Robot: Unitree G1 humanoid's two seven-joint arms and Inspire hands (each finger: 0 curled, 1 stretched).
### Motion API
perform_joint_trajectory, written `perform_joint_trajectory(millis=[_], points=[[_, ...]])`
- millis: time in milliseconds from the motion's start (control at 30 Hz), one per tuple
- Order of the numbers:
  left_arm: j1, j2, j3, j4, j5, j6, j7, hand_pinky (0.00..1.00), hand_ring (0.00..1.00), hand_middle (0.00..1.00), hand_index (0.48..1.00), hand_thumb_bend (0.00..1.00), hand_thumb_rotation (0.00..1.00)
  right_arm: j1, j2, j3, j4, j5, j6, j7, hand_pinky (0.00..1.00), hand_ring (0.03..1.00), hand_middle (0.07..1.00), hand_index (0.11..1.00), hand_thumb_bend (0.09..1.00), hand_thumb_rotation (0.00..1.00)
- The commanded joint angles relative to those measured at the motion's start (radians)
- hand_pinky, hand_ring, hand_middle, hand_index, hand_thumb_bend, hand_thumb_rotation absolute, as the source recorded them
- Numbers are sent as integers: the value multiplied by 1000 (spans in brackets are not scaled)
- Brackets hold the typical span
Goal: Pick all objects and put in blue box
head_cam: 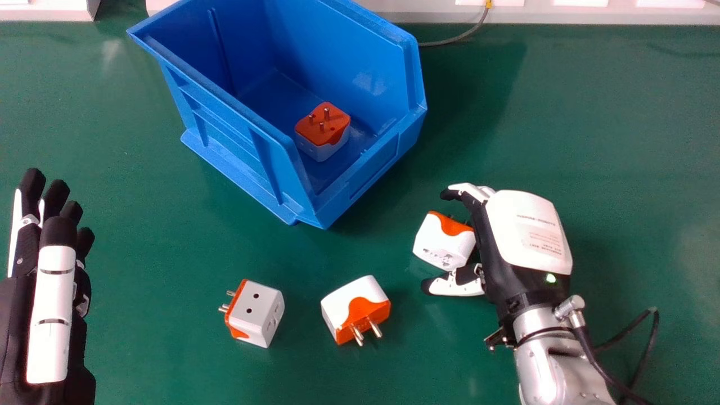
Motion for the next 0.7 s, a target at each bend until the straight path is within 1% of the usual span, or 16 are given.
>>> perform_joint_trajectory(millis=[0, 67, 100, 133, 200, 233, 267, 300, 367, 400, 433, 467, 500, 567, 667], points=[[6, 7, 11, -35, -4, -2, 1, 1000, 1000, 1000, 1000, 563, 1000, -14, -9, -14, 35, 14, 25, 20, 622, 724, 744, 711, 579, 77], [9, 5, 12, -44, -6, 4, 5, 1000, 1000, 1000, 1000, 559, 1000, -25, -4, -21, 50, 34, 21, 26, 589, 691, 723, 689, 589, 49], [11, 5, 13, -47, -7, 6, 5, 1000, 1000, 1000, 1000, 559, 1000, -29, -4, -22, 55, 41, 20, 26, 589, 691, 723, 689, 589, 49], [11, 5, 15, -49, -10, 7, 5, 1000, 1000, 1000, 1000, 558, 1000, -32, -5, -23, 58, 49, 18, 29, 542, 636, 686, 672, 576, 39], [12, 6, 18, -52, -11, 11, 5, 1000, 1000, 1000, 1000, 558, 1000, -44, -3, -28, 62, 68, 30, 57, 542, 636, 686, 672, 576, 39], [11, 7, 19, -51, -12, 11, 3, 1000, 1000, 1000, 1000, 554, 1000, -49, 0, -33, 63, 79, 39, 69, 492, 591, 647, 654, 557, 31], [12, 8, 21, -53, -15, 12, 1, 1000, 1000, 1000, 1000, 554, 1000, -54, 1, -36, 61, 88, 49, 81, 492, 591, 647, 654, 557, 31], [12, 9, 22, -55, -17, 13, -1, 1000, 1000, 1000, 1000, 547, 1000, -57, 3, -39, 58, 95, 61, 92, 455, 560, 620, 633, 544, 25], [15, 11, 26, -59, -19, 16, -4, 1000, 1000, 1000, 1000, 547, 1000, -63, 5, -45, 52, 104, 77, 112, 455, 560, 620, 633, 544, 25], [15, 12, 28, -59, -20, 15, -5, 1000, 1000, 1000, 1000, 539, 1000, -67, 7, -47, 50, 106, 86, 119, 425, 535, 604, 613, 532, 20], [15, 13, 30, -58, -21, 15, -7, 1000, 1000, 1000, 1000, 539, 1000, -70, 7, -48, 46, 108, 96, 127, 425, 535, 604, 613, 532, 20], [16, 13, 31, -58, -23, 15, -9, 1000, 1000, 1000, 1000, 536, 1000, -72, 6, -47, 42, 108, 104, 131, 403, 516, 593, 594, 524, 16], [16, 13, 33, -57, -26, 14, -11, 1000, 1000, 1000, 1000, 536, 1000, -75, 6, -46, 39, 107, 110, 134, 403, 516, 593, 594, 524, 16], [16, 14, 35, -57, -26, 12, -15, 1000, 1000, 1000, 1000, 532, 1000, -80, 6, -46, 34, 109, 119, 138, 384, 499, 584, 580, 517, 12], [19, 14, 36, -66, -23, 15, -13, 1000, 1000, 1000, 1000, 526, 1000, -87, 8, -47, 28, 115, 132, 151, 370, 486, 577, 570, 511, 10]])
